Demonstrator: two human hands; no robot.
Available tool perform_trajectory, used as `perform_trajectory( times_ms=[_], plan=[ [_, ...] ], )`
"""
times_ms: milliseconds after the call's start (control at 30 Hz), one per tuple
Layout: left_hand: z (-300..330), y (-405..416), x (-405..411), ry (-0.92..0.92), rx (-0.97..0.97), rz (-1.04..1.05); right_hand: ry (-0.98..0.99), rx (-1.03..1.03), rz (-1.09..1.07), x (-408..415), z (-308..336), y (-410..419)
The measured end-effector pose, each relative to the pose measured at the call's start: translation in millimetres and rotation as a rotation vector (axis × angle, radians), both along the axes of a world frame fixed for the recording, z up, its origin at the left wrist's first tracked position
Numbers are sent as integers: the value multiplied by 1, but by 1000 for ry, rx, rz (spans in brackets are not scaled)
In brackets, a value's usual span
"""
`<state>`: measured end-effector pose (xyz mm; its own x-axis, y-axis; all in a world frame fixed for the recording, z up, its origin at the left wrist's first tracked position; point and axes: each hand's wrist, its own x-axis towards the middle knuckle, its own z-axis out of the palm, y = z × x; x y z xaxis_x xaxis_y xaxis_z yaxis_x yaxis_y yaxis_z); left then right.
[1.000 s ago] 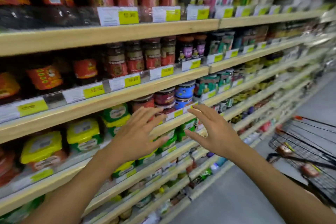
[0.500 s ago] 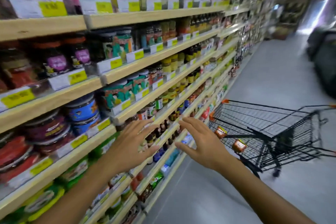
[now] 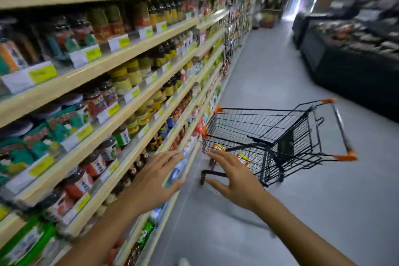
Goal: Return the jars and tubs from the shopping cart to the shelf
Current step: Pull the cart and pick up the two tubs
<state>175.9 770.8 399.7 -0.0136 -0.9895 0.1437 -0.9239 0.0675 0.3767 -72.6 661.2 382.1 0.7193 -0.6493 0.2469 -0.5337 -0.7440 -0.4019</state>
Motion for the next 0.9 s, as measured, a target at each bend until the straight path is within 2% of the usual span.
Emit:
perform_trajectory(
  times_ms=[333,700,900],
  plan=[
    [-15,-182,21,46,8,-161,34,62,-144,13,0,-140],
    [-25,-314,21,53,63,-125,35,124,-184,5,-10,-279],
    [-40,-386,1,73,77,-55,51,164,-98,-13,-25,-368]
  ],
)
